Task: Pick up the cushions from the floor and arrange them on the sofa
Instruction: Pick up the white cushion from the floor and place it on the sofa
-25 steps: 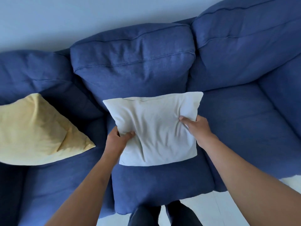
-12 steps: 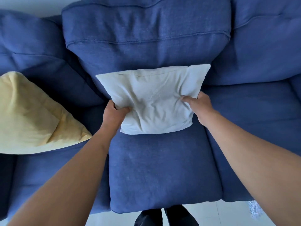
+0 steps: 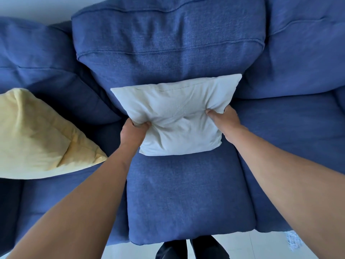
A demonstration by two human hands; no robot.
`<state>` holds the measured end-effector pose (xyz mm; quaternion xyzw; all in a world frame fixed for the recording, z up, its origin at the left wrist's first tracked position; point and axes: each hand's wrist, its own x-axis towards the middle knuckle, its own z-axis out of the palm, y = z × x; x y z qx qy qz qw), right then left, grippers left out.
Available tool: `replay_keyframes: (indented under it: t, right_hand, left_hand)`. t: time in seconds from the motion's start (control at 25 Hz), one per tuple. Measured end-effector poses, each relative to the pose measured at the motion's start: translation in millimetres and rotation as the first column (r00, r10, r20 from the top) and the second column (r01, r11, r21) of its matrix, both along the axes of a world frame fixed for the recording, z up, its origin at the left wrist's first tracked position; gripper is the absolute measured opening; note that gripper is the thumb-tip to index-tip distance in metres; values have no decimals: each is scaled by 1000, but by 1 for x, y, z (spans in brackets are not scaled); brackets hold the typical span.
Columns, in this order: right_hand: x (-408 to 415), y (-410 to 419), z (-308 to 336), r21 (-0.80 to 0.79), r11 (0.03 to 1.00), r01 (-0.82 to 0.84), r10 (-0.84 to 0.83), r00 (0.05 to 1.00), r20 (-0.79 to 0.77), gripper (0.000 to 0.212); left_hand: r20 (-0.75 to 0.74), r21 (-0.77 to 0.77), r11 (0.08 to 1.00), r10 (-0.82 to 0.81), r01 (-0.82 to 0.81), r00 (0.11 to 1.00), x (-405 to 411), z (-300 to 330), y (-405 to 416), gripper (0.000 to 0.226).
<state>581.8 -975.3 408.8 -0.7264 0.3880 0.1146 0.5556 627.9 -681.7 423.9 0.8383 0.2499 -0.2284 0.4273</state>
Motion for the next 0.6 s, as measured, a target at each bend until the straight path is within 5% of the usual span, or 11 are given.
replay_keyframes:
  t: [0.28,0.6]
  right_hand:
    - [-33,5,46,-166,981,-99,90,994,-59,46]
    - [-107,13,101,-198,970,-143,133,989,-66,72]
  left_hand:
    - [22,87,996,-32,30,999,-39,35,-8,50]
    - [139,185,937,-323,296,936,-100,95,-39,69]
